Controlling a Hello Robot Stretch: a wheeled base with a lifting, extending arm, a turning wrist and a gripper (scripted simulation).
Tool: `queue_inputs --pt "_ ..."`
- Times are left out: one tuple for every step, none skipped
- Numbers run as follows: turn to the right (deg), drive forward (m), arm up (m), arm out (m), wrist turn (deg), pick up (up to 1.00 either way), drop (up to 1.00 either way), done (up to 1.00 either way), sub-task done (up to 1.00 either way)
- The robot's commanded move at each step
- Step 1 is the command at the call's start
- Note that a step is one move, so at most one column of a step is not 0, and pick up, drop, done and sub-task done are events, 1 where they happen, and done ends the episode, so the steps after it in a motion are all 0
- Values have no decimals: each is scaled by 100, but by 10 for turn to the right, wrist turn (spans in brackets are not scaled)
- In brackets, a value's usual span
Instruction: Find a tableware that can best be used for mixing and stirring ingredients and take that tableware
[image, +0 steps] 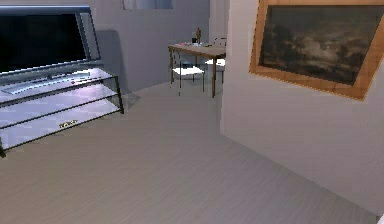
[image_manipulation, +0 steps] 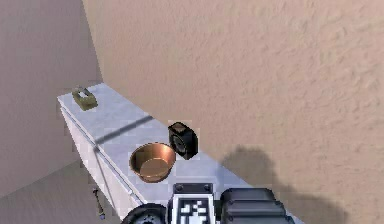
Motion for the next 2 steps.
queue_inputs --pt "0 0 0 30 0 0 0 0 0" --pt "0 0 0 0 450 0 0 0 0"
